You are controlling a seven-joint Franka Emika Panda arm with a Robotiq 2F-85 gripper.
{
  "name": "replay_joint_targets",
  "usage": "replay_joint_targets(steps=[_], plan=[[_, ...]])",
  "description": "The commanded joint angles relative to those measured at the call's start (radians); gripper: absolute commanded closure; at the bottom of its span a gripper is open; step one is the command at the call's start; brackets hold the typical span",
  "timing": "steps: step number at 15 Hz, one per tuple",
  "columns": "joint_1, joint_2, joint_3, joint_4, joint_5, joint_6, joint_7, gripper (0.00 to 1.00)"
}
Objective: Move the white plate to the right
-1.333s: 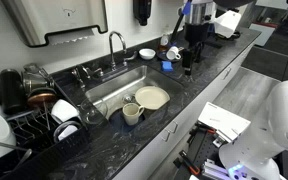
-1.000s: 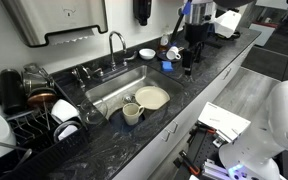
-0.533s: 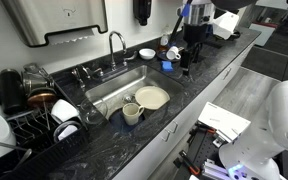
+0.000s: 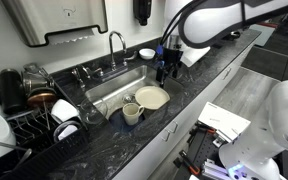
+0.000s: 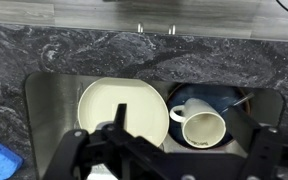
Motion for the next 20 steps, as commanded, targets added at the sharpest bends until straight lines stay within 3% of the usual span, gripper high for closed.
replay_joint_targets(steps=[1, 4, 11, 16, 20], plan=[[-0.002, 0.158, 0.015, 0.022, 0.070, 0.115, 0.111, 0.00], [0.013, 0.258, 0.013, 0.019, 0.096, 0.253, 0.101, 0.00], [0.043, 0.486, -0.002, 0.019, 0.091, 0.524, -0.186, 0.00], [0.008, 0.608, -0.020, 0.028, 0.094, 0.693, -0.359, 0.00], [-0.036, 0.700, 0.008, 0.061, 0.140, 0.770, -0.478, 0.00]])
